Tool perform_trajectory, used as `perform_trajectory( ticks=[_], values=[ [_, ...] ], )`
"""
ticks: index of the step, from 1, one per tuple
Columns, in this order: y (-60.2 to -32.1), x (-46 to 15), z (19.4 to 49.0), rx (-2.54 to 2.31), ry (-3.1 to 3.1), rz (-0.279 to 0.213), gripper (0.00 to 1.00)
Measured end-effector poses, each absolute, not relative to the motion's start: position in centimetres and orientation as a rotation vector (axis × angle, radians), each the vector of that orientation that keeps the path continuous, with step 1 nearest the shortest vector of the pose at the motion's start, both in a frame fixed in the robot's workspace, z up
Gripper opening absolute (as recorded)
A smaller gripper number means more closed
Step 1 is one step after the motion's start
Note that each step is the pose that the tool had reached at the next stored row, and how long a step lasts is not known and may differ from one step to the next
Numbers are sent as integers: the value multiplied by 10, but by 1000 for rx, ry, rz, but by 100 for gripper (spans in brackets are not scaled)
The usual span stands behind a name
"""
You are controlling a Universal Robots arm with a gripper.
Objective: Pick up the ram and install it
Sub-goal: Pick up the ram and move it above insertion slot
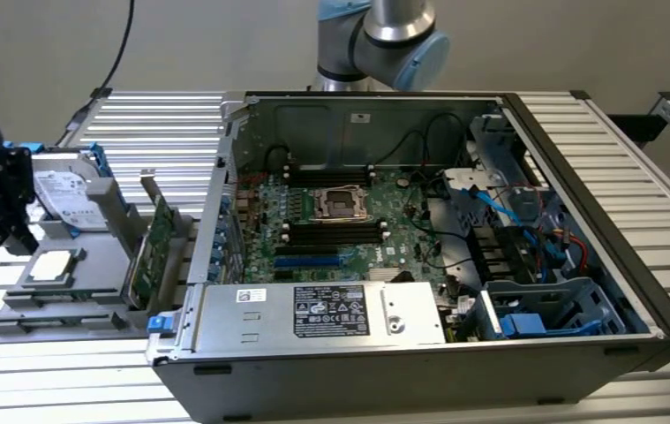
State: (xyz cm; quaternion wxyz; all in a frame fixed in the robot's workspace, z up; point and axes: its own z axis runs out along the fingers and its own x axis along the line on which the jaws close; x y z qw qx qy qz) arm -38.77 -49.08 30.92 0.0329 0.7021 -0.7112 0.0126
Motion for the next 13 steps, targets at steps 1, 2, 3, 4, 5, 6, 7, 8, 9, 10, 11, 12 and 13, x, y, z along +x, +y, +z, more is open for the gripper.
perform_trajectory(
  ticks=[1, 2, 3, 4, 5, 6, 7, 8, 9, 10, 11, 12, 13],
  values=[
    [-491, -388, 309, 2161, -2189, 39, 16],
    [-491, -388, 309, 2161, -2189, 39, 23],
    [-491, -388, 309, 2161, -2188, 39, 29],
    [-492, -388, 309, 2161, -2188, 39, 29],
    [-494, -388, 308, 2161, -2189, 37, 36],
    [-497, -388, 306, 2162, -2190, 37, 36],
    [-499, -389, 305, 2162, -2190, 37, 36],
    [-501, -390, 303, 2162, -2190, 37, 36],
    [-504, -390, 301, 2162, -2190, 37, 36],
    [-506, -390, 299, 2162, -2190, 37, 36],
    [-508, -390, 297, 2162, -2190, 37, 36],
    [-510, -390, 295, 2162, -2190, 37, 36],
    [-511, -390, 294, 2162, -2190, 36, 36]
  ],
)
